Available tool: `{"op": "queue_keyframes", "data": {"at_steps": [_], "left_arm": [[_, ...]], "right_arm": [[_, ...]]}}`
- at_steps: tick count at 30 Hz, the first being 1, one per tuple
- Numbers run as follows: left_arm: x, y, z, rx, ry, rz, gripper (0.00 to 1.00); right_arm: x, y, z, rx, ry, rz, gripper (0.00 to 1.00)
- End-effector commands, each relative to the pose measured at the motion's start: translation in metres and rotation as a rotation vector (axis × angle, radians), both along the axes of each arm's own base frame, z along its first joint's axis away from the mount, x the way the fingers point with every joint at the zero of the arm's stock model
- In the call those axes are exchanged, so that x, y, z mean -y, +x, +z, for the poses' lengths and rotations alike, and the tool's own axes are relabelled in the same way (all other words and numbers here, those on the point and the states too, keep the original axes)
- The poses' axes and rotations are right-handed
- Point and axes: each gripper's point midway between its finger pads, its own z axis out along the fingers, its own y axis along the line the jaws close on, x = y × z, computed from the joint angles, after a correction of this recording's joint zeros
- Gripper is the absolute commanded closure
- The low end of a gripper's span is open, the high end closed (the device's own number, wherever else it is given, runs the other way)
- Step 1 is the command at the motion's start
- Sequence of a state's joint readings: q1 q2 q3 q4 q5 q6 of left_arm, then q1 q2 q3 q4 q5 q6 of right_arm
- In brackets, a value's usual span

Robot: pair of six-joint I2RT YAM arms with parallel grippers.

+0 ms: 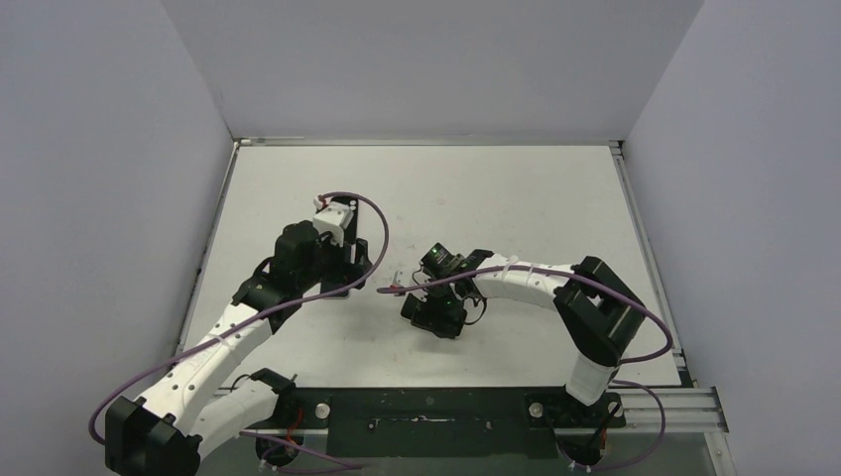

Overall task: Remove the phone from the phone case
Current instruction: Pick up the phone at the center of the board.

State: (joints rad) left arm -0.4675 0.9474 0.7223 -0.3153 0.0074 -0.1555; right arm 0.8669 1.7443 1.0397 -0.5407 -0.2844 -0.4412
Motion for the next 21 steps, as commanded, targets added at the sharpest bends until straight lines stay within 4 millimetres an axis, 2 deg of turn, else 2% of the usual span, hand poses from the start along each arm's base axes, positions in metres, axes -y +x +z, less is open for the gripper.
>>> {"op": "queue_keyframes", "data": {"at_steps": [1, 6, 12, 17, 21], "left_arm": [[0.014, 0.009, 0.019, 0.128, 0.015, -0.134, 0.03], [0.02, 0.009, 0.018, 0.197, 0.066, -0.236, 0.03], [0.035, 0.013, 0.011, 0.232, 0.107, -0.338, 0.03], [0.07, 0.013, -0.003, 0.149, 0.066, -0.381, 0.03], [0.102, 0.006, -0.025, 0.047, 0.061, -0.393, 0.03]], "right_arm": [[0.037, 0.042, 0.002, 0.155, -0.116, -0.098, 0.03], [0.053, 0.066, 0.021, 0.237, -0.071, -0.213, 0.02], [0.065, 0.074, 0.044, 0.282, 0.03, -0.364, 0.0], [0.067, 0.08, 0.078, 0.303, 0.233, -0.589, 0.0], [0.084, 0.087, 0.099, 0.335, 0.374, -0.832, 0.0]]}}
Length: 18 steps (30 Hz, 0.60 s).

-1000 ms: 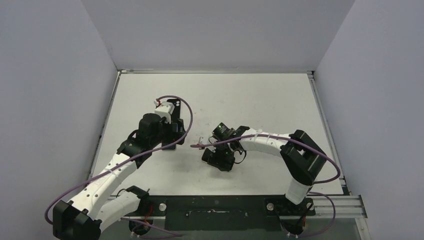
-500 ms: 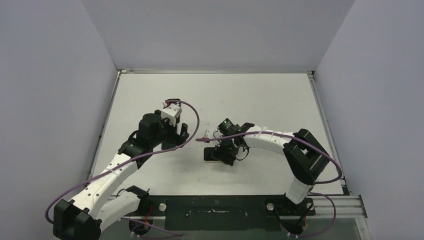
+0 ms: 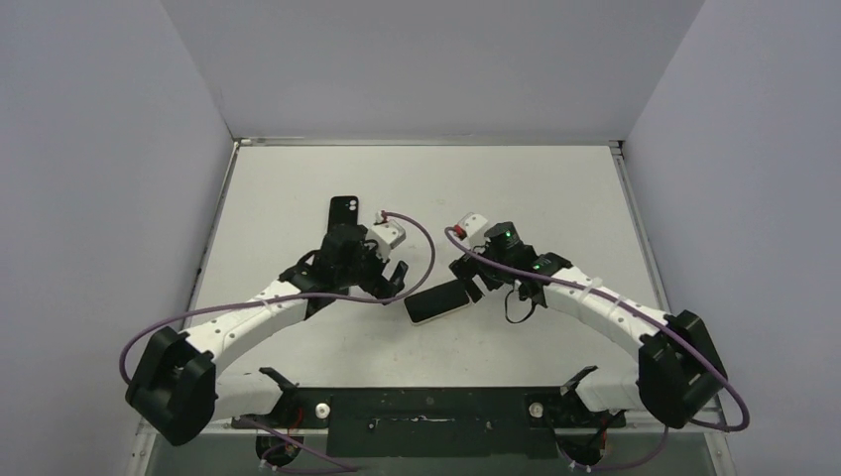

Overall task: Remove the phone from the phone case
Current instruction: Pick up the phone at the center of the board.

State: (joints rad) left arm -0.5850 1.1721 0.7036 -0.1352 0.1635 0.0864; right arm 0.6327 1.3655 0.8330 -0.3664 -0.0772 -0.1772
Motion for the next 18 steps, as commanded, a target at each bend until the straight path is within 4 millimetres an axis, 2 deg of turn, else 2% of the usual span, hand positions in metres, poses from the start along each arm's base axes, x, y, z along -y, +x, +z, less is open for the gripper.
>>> {"op": "queue_keyframes", "data": {"at_steps": [1, 7, 12, 18], "left_arm": [[0.045, 0.005, 0.011, -0.006, -0.049, -0.023, 0.03], [0.078, -0.004, -0.016, -0.07, 0.008, -0.054, 0.03], [0.099, -0.007, -0.046, -0.117, 0.09, -0.099, 0.03], [0.123, -0.01, -0.069, -0.169, 0.202, -0.137, 0.03]], "right_arm": [[0.011, 0.02, 0.037, 0.113, 0.238, -0.303, 0.0], [0.053, 0.021, 0.057, 0.221, 0.374, -0.6, 0.0], [0.09, 0.014, 0.059, 0.265, 0.386, -0.781, 0.0], [0.106, 0.007, 0.051, 0.25, 0.407, -0.875, 0.0]]}}
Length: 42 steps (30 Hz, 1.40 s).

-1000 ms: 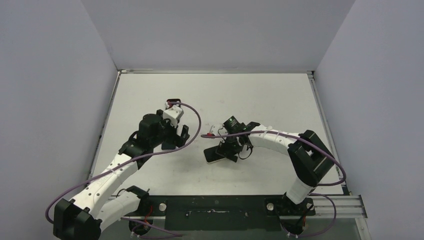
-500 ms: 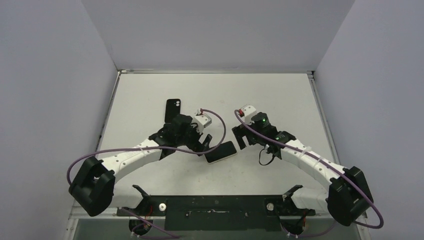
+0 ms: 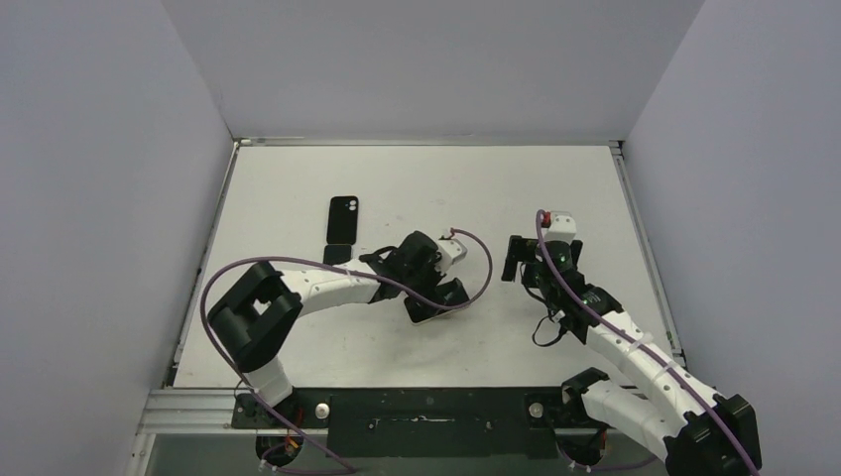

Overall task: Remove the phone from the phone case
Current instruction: Pick up the phone at the center of the board.

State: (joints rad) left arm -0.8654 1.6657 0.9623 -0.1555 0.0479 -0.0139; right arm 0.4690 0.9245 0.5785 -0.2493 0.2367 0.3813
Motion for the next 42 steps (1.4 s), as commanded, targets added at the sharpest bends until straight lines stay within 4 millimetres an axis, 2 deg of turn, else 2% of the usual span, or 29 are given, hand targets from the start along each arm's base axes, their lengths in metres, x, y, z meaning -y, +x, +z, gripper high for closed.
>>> {"op": "queue_keyframes", "data": {"at_steps": [1, 7, 15, 19, 23, 26, 32, 37, 42], "left_arm": [[0.024, 0.009, 0.005, 0.036, 0.042, -0.043, 0.03], [0.029, 0.001, -0.012, 0.015, 0.149, -0.139, 0.03], [0.024, -0.008, -0.036, -0.045, 0.256, -0.169, 0.03], [0.015, -0.015, -0.046, -0.097, 0.303, -0.169, 0.04], [0.005, -0.021, -0.051, -0.148, 0.311, -0.165, 0.16], [-0.001, -0.018, -0.049, -0.172, 0.292, -0.134, 0.33], [0.004, -0.001, -0.022, -0.209, 0.114, 0.008, 0.55], [0.012, 0.014, 0.002, -0.237, -0.055, 0.154, 0.73], [0.016, 0.026, 0.013, -0.318, -0.207, 0.329, 0.86]], "right_arm": [[0.014, 0.0, 0.001, 0.01, 0.036, -0.112, 0.0], [0.02, -0.004, -0.001, 0.0, 0.034, -0.145, 0.0], [0.025, -0.008, -0.001, -0.007, 0.035, -0.168, 0.0], [0.025, -0.009, -0.001, -0.01, 0.043, -0.169, 0.0], [0.023, -0.01, 0.0, -0.013, 0.05, -0.157, 0.0], [0.021, -0.01, 0.0, -0.017, 0.059, -0.149, 0.0], [0.011, -0.009, -0.004, -0.032, 0.098, -0.122, 0.0], [-0.008, -0.011, -0.013, -0.06, 0.193, -0.078, 0.0], [-0.038, -0.015, -0.022, -0.082, 0.349, -0.005, 0.0]]}}
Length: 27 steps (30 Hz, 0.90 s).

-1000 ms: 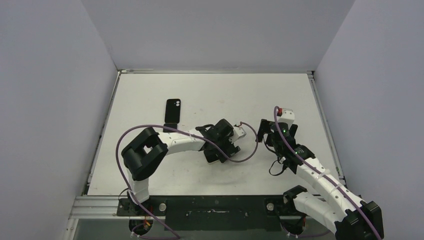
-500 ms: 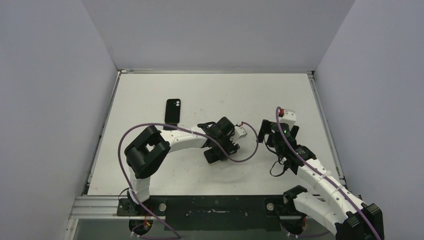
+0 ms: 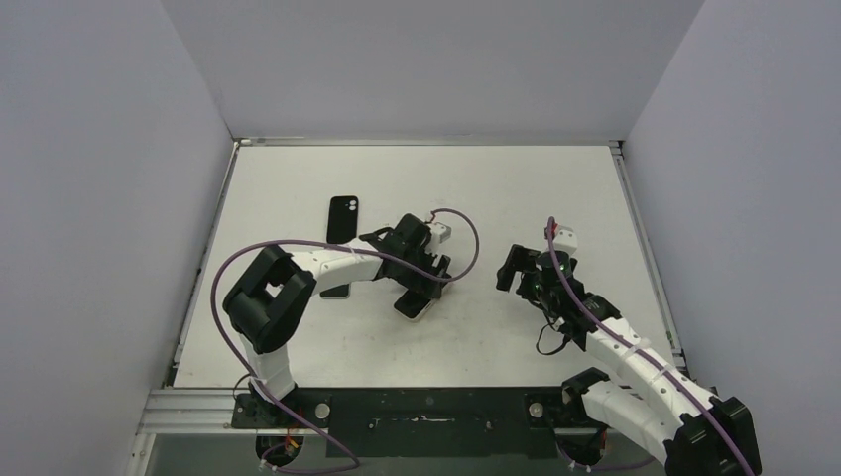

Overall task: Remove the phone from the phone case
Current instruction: Pick up the phone at the center of the board.

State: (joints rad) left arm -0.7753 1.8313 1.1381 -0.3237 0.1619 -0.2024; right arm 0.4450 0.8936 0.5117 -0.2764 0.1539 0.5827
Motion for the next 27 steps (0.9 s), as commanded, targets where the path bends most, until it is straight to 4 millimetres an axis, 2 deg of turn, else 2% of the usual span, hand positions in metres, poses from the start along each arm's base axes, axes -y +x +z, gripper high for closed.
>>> {"op": "queue_keyframes", "data": {"at_steps": [1, 5, 14, 19, 22, 27], "left_arm": [[0.017, 0.015, 0.036, -0.05, -0.207, 0.218, 0.86], [0.027, 0.018, 0.042, -0.123, -0.326, 0.359, 0.92], [0.042, 0.023, 0.048, -0.227, -0.517, 0.554, 0.94], [0.041, 0.022, 0.046, -0.262, -0.565, 0.633, 0.94], [0.042, 0.021, 0.046, -0.284, -0.593, 0.655, 0.94], [0.04, 0.018, 0.04, -0.314, -0.616, 0.694, 0.94]], "right_arm": [[-0.037, 0.003, 0.002, 0.025, 0.198, 0.068, 0.0], [-0.064, -0.004, -0.006, 0.001, 0.292, 0.131, 0.01], [-0.125, -0.009, -0.011, 0.0, 0.403, 0.239, 0.02], [-0.144, -0.006, -0.018, -0.034, 0.404, 0.278, 0.03], [-0.155, -0.004, -0.023, -0.048, 0.396, 0.3, 0.07], [-0.171, -0.003, -0.033, -0.079, 0.379, 0.337, 0.21]]}}
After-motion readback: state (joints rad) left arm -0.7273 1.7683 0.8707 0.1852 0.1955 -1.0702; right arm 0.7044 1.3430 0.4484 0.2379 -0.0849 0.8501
